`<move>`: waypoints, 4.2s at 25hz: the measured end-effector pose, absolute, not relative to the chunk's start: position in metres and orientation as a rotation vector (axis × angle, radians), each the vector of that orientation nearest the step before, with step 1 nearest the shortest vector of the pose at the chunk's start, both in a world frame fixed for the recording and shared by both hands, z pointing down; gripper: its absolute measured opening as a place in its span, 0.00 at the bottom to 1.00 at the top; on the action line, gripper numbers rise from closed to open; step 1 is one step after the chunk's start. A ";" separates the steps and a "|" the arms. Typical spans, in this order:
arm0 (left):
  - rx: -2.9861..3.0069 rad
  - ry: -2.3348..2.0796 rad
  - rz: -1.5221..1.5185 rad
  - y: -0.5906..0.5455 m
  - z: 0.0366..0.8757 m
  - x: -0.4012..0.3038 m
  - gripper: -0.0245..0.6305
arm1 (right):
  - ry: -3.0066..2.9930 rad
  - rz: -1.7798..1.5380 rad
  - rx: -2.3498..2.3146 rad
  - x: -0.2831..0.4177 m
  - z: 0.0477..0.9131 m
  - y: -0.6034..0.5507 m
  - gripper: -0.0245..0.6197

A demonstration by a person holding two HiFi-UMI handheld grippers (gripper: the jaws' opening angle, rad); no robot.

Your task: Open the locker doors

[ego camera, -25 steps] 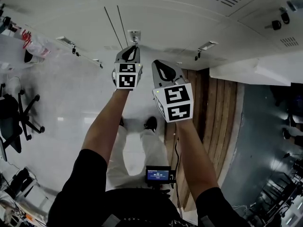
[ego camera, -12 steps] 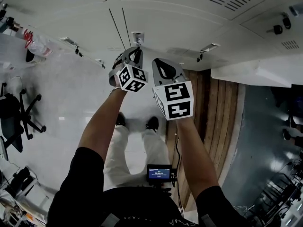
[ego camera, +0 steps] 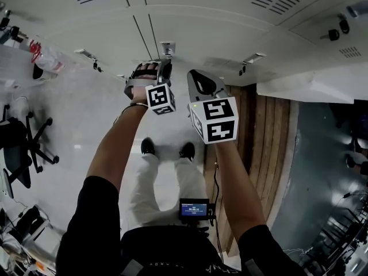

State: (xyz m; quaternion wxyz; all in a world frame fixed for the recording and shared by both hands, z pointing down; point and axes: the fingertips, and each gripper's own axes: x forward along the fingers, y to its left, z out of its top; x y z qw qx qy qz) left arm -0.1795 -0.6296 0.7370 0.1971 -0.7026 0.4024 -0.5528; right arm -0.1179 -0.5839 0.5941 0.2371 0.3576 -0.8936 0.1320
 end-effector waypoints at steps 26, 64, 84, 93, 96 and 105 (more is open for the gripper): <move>-2.302 1.264 -1.444 -0.594 0.684 -0.221 0.23 | -2.352 0.433 0.978 -0.115 0.623 -0.578 0.08; -2.965 1.616 -0.611 -0.560 0.604 -0.259 0.07 | -2.363 0.344 1.090 -0.233 0.646 -0.649 0.20; -3.135 1.240 -0.628 -0.547 0.576 -0.218 0.28 | -2.368 0.353 0.879 -0.192 0.646 -0.562 0.20; -3.181 0.671 -0.711 -0.530 0.553 -0.157 0.26 | -2.356 0.369 0.861 -0.165 0.640 -0.530 0.20; -3.188 0.594 -0.751 -0.519 0.553 -0.148 0.19 | -2.330 0.415 0.915 -0.152 0.639 -0.518 0.20; -3.228 0.352 -0.810 -0.475 0.551 -0.091 0.19 | -2.235 0.604 1.164 -0.088 0.628 -0.459 0.19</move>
